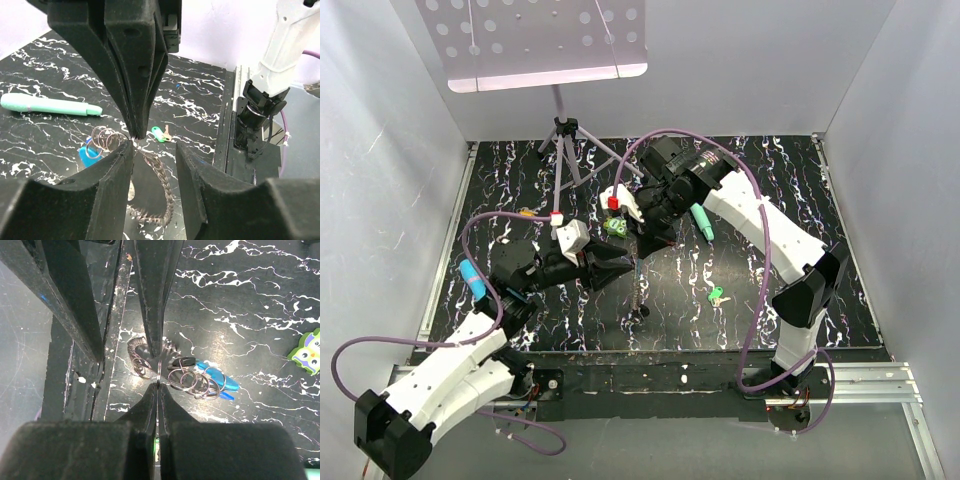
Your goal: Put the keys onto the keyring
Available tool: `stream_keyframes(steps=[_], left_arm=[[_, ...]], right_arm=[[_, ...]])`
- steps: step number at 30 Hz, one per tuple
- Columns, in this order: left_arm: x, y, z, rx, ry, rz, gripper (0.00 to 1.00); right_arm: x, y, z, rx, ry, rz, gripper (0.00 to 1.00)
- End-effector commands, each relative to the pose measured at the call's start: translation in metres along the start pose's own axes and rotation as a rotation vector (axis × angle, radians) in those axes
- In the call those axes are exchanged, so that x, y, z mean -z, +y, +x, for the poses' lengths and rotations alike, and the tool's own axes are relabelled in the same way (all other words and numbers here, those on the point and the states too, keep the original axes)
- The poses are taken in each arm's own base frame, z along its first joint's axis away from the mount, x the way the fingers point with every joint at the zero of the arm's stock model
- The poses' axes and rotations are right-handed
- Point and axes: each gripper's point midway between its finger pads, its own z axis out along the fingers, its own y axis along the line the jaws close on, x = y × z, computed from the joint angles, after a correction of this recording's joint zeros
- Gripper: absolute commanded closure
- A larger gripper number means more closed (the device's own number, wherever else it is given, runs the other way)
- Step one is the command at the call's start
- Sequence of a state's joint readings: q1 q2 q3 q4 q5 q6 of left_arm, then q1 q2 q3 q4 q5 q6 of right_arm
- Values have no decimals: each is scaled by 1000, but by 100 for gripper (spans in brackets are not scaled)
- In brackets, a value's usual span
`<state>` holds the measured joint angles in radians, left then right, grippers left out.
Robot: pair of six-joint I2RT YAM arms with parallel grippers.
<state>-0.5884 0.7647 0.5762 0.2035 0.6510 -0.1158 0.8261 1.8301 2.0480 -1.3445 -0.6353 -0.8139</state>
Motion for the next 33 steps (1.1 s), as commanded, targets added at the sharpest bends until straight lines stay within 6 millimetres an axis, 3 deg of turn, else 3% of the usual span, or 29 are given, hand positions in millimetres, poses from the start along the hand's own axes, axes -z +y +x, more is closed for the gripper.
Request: stream_keyframes(steps=[1,9,23,33], left_arm=[[-5,-3,-3,-28,-25,35,62],[-9,4,9,-30,16,29,66],[-6,8,11,-68,27,6,65],[-10,8,15,-61,56,29,80]], right_arm=[[16,46,8,-97,45,-130,99],[17,48,4,-89,28,-133,99],[17,51,3,-88,17,-144,99],[18,52,1,-85,6,-152,99]])
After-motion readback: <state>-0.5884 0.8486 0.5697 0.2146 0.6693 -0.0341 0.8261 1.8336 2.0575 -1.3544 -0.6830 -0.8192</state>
